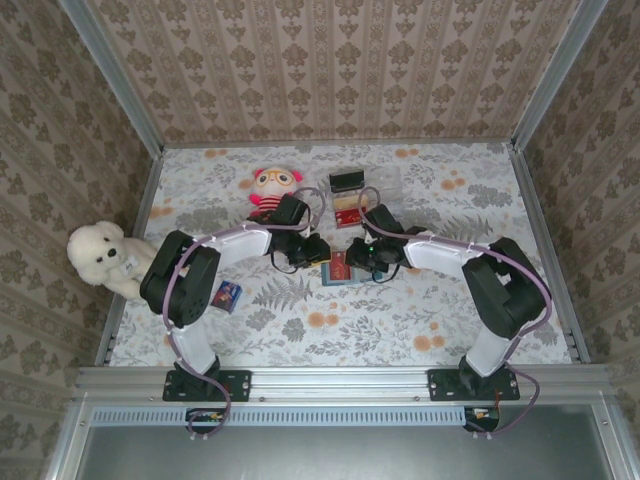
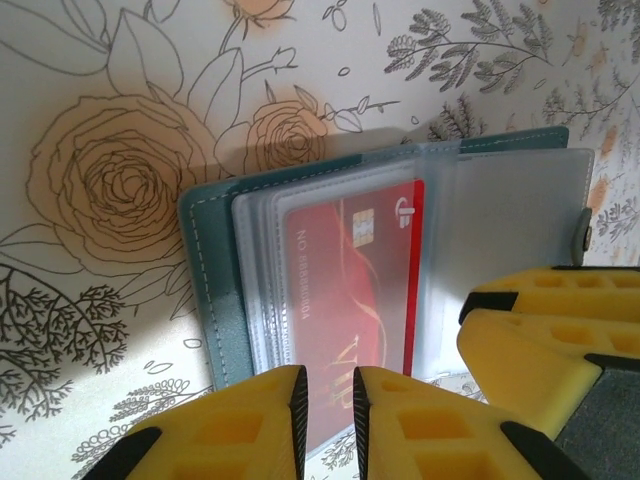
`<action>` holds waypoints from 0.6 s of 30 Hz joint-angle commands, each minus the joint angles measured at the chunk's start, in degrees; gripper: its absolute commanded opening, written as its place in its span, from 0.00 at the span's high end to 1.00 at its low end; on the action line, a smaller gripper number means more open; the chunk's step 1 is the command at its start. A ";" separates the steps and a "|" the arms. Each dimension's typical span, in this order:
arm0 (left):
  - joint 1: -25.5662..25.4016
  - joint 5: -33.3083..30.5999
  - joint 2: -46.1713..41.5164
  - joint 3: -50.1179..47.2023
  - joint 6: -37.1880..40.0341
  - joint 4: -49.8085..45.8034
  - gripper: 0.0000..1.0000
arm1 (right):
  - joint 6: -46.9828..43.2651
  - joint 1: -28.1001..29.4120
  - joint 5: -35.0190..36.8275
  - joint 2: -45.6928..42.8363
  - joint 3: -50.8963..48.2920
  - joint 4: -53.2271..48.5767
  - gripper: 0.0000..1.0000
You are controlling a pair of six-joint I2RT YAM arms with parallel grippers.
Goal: Take the credit cards out of the card holder
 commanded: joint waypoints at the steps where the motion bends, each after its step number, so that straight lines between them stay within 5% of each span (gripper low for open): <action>1: -0.62 0.02 0.43 -0.10 -0.41 0.13 0.78 | -2.15 -0.18 -2.06 2.09 2.76 -0.58 0.77; 18: -1.26 -0.04 3.90 2.08 0.25 0.44 0.86 | -2.86 -2.20 -3.35 4.80 2.30 1.14 0.81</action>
